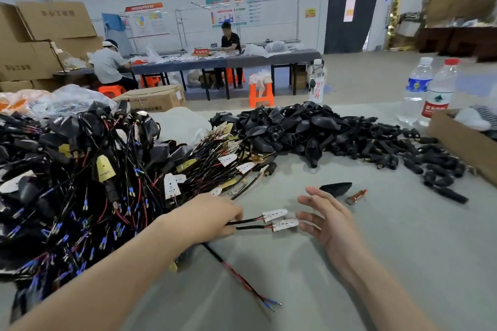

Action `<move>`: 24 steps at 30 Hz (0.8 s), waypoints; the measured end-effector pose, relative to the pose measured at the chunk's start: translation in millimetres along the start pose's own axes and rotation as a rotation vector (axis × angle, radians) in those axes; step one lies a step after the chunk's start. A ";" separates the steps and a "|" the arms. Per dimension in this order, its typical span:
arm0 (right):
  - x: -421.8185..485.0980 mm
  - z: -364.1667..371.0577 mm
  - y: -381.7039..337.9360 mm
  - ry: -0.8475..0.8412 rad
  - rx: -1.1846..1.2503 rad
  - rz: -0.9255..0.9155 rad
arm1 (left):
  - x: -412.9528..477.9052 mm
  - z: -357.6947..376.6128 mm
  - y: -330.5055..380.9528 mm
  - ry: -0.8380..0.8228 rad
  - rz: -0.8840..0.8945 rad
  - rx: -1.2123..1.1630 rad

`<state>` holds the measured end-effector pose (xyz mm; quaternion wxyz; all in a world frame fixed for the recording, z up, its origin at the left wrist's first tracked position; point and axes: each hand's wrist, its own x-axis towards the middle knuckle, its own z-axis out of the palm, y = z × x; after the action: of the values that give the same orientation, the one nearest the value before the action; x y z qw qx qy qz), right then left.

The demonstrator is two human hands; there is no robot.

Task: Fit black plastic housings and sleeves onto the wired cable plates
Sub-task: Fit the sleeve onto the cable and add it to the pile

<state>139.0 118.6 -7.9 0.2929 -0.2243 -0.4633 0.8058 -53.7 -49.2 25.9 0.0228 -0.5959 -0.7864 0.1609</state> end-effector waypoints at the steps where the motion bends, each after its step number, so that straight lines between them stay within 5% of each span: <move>1: 0.2 -1.0 0.4 0.000 0.002 -0.003 | -0.7 1.1 1.4 0.035 0.005 0.096; 4: 0.4 -0.7 -1.1 -0.016 0.019 -0.022 | -3.2 1.4 4.9 0.122 -0.022 0.178; 15: -1.0 -2.1 2.6 -0.053 -0.021 -0.054 | -11.8 -73.4 -27.1 0.777 -0.399 -0.787; 20: -1.6 -1.0 4.1 -0.041 -0.047 -0.053 | -20.6 -155.1 -11.8 1.143 -0.213 -1.121; 24: -5.6 -2.4 1.7 -0.074 -0.048 -0.037 | -14.4 -180.0 6.1 1.303 -0.082 -1.658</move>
<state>144.1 115.6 -10.0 0.2850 -0.1928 -0.4970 0.7966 -2.9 -20.6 196.9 0.0317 -0.3690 -0.5057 -0.7791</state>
